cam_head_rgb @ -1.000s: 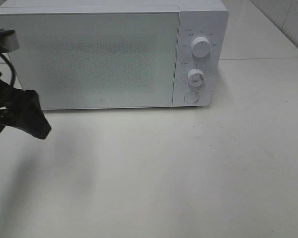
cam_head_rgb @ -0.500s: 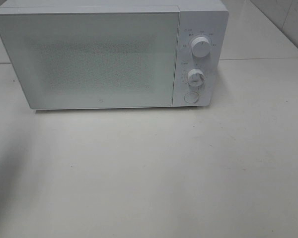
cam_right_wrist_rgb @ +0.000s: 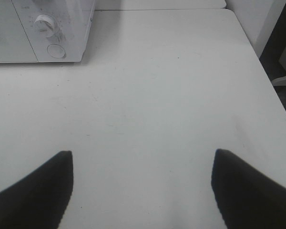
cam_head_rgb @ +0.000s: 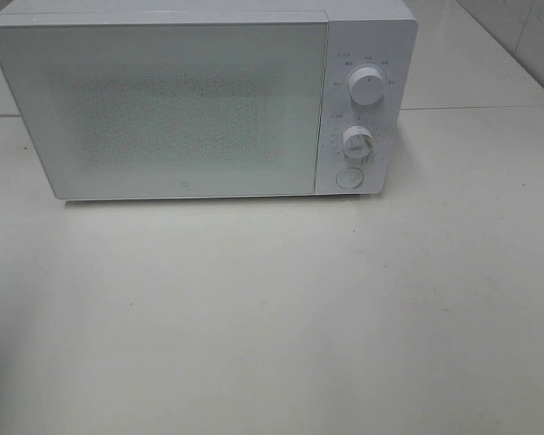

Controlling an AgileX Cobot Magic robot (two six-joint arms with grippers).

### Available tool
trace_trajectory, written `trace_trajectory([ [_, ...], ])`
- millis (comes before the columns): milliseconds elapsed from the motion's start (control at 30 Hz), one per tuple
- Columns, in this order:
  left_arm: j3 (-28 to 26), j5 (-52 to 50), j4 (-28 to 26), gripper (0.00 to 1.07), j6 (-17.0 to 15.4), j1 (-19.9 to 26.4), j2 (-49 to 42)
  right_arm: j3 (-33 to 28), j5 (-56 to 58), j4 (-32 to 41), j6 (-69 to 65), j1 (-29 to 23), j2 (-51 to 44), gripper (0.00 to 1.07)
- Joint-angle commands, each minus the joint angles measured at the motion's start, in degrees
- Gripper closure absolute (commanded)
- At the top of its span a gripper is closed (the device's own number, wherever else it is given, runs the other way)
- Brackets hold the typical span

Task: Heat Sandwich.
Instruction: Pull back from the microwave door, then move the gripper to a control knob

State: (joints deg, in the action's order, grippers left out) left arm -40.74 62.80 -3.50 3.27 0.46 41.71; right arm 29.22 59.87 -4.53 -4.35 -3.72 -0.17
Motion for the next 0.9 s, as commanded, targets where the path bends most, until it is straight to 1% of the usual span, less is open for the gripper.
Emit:
trace_trajectory([
  [33,3.72,0.0,0.29,0.1,-0.34,0.23,-6.36,-0.23,-0.57,-0.11,0.4,0.4,-1.6,0.31],
  [67,5.5,0.0,0.52,0.1,-0.34,0.23,-9.74,-0.23,-0.57,-0.11,0.4,0.4,-1.6,0.31],
  [100,5.5,0.0,0.52,0.1,-0.34,0.23,-9.74,-0.23,-0.57,-0.11,0.4,0.4,-1.6,0.31],
  [200,8.14,0.17,0.34,0.1,-0.34,0.23,-15.07,-0.23,-0.57,-0.11,0.4,0.4,-1.6,0.31],
  [233,9.8,0.4,0.11,0.1,-0.34,0.23,-18.11,-0.23,-0.57,-0.11,0.4,0.4,-1.6,0.31],
  [300,10.66,0.4,0.11,0.1,-0.34,0.23,-19.77,-0.23,-0.57,-0.11,0.4,0.4,-1.6,0.31],
  [400,11.17,-1.2,0.11,0.1,-0.34,0.23,-25.73,-0.23,-0.57,-0.11,0.4,0.4,-1.6,0.31],
  [433,11.17,-1.2,0.11,0.1,-0.34,0.23,-25.73,-0.23,-0.57,-0.11,0.4,0.4,-1.6,0.31],
  [500,12.2,-3.32,0.0,0.1,-0.34,0.23,-28.76,-0.23,-0.57,-0.11,0.4,0.4,-1.6,0.31],
  [533,12.38,-3.44,0.0,0.1,-0.52,0.23,-31.97,-0.23,-0.57,-0.11,0.29,0.4,-1.6,0.31],
  [667,12.38,-3.44,0.23,0.1,-0.57,0.23,-35.81,-0.23,-0.57,-0.11,0.34,0.4,-1.6,0.31],
  [733,12.38,-3.44,0.23,0.1,-0.57,0.23,-39.94,-0.23,-0.57,-0.11,0.34,0.4,-1.6,0.31],
  [767,12.38,-3.44,0.23,0.1,-0.57,0.23,-39.94,-0.23,-0.57,-0.11,0.34,0.4,-1.6,0.31],
  [867,12.38,-3.44,0.06,0.1,-0.57,0.23,-43.77,-0.23,-0.57,-0.11,0.34,0.4,-1.6,0.31],
  [900,12.38,-3.44,0.06,0.1,-0.52,0.23,-43.49,-0.23,-0.57,-0.11,0.34,0.4,-1.6,0.31],
])
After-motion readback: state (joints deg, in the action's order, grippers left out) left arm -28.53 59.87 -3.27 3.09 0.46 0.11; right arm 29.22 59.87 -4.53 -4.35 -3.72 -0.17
